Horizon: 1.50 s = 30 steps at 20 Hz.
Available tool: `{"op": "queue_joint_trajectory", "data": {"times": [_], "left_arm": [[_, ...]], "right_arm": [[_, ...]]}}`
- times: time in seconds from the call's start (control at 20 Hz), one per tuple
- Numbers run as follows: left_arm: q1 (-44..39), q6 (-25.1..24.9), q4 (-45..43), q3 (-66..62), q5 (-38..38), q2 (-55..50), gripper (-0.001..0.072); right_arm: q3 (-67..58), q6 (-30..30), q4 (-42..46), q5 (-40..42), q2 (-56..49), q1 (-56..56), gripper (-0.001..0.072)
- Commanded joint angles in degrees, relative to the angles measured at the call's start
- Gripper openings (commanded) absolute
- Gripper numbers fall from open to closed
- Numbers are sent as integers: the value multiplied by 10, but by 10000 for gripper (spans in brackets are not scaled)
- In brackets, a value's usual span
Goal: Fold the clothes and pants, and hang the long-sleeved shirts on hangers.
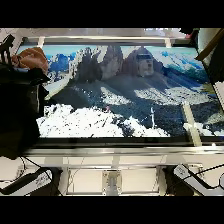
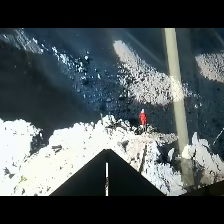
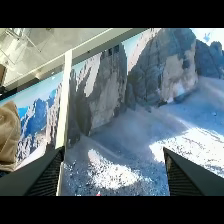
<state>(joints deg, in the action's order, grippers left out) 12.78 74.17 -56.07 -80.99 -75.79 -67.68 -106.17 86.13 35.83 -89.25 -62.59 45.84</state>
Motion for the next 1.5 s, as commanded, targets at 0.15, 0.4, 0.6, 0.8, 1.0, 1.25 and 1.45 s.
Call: {"op": "queue_joint_trajectory", "data": {"times": [0.15,0.4,0.6,0.8,1.0,1.25,1.45], "left_arm": [[1,0,0,0,0,0,28],[1,0,0,0,0,0,29],[1,0,3,0,24,-4,28],[2,-1,-4,0,60,-14,28],[5,-1,-63,0,132,-21,28],[5,0,-190,0,189,-30,29],[8,43,-355,0,204,-58,547]], "right_arm": [[0,0,0,0,0,0,687],[0,0,0,0,0,0,687],[0,0,0,0,0,0,686],[0,-9,2,27,0,0,686],[0,-8,2,126,0,0,687],[0,-7,2,200,0,0,686],[0,-8,3,126,-1,-7,686]]}}
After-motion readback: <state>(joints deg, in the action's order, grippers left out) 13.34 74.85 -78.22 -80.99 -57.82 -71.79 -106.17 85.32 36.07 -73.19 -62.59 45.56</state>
